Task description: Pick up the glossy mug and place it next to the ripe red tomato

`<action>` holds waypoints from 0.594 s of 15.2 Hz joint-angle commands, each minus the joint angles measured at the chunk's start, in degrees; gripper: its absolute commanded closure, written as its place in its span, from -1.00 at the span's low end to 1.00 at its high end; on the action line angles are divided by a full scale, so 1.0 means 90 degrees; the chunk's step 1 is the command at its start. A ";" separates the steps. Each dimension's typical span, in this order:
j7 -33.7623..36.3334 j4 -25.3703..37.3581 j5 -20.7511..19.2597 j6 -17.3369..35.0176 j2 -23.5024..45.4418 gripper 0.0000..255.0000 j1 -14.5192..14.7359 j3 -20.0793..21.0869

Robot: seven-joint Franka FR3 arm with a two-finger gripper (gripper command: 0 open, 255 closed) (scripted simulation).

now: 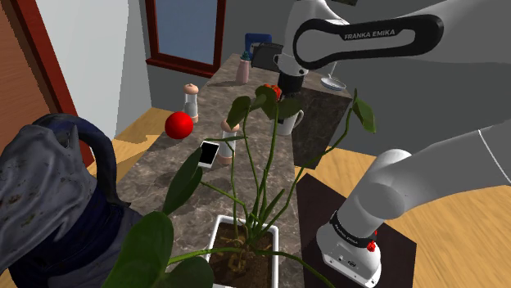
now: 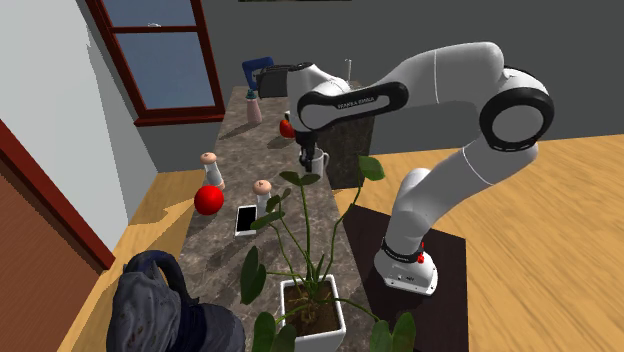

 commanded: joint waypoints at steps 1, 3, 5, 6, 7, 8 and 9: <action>-0.0268 0.0229 -0.0135 0.0054 0.0263 1.00 -0.0131 -0.0215; -0.0527 0.0469 -0.0245 0.0141 0.0569 1.00 -0.0248 -0.0423; -0.0785 0.0737 -0.0330 0.0218 0.0891 1.00 -0.0354 -0.0623; -0.0914 0.0881 -0.0363 0.0252 0.1058 1.00 -0.0403 -0.0720; -0.1042 0.1032 -0.0390 0.0284 0.1228 1.00 -0.0448 -0.0816; -0.1171 0.1189 -0.0410 0.0311 0.1401 1.00 -0.0492 -0.0910; -0.1300 0.1354 -0.0423 0.0336 0.1578 1.00 -0.0532 -0.1002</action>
